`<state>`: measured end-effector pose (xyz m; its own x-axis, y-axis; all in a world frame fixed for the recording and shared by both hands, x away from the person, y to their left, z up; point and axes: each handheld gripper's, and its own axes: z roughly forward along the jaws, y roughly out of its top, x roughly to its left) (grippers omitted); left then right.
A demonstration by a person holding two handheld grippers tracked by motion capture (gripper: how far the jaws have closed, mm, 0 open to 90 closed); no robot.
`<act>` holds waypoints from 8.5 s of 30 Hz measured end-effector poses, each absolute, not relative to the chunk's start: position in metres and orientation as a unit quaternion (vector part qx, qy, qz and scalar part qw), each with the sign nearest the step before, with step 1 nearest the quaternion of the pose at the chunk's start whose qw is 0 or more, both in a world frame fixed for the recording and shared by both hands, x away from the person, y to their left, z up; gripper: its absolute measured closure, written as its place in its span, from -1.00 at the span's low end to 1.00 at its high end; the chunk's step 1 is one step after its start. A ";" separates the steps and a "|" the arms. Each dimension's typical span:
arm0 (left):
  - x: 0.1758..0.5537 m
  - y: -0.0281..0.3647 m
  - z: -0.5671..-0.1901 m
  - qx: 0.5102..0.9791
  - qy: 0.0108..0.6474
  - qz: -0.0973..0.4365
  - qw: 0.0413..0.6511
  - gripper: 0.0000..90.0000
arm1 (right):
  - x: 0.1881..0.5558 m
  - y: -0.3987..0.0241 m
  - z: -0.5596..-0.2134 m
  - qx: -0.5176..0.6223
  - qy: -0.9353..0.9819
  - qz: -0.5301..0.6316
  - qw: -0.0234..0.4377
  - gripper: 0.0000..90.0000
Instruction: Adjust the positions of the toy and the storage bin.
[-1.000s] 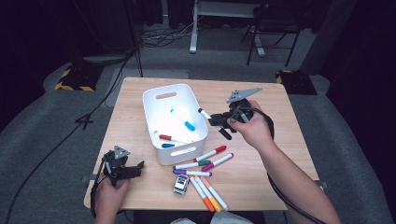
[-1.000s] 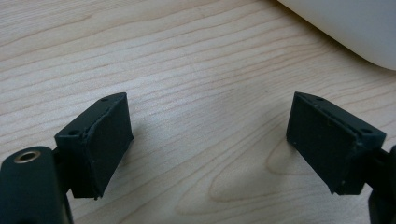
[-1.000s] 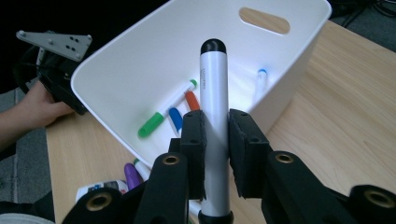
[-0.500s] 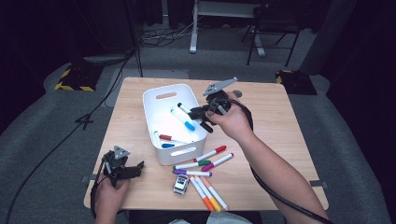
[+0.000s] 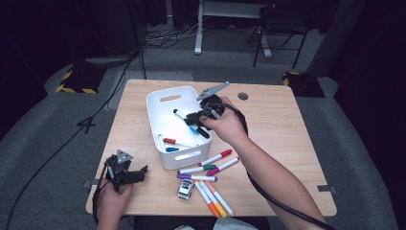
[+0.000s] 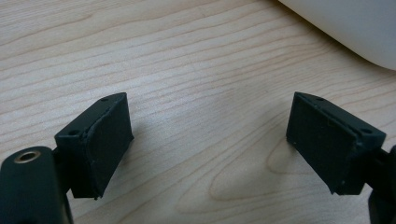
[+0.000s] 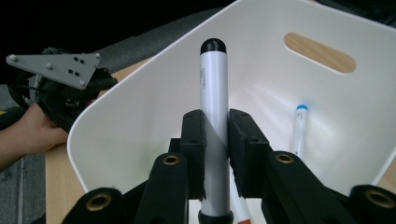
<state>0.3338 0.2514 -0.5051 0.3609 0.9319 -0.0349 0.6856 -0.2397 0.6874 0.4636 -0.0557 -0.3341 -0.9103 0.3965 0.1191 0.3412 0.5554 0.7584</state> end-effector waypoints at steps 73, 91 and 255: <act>0.334 0.251 -0.505 0.763 0.530 0.196 0.315 -0.68 | 0.432 -0.139 -0.341 0.217 0.881 0.417 0.060 0.57; 0.334 0.251 -0.505 0.762 0.531 0.195 0.315 -0.68 | 0.378 -0.168 -0.394 0.223 0.890 0.396 0.025 0.42; 0.334 0.251 -0.505 0.762 0.532 0.195 0.314 -0.68 | 0.446 -0.050 -0.359 0.193 0.912 0.355 0.076 0.71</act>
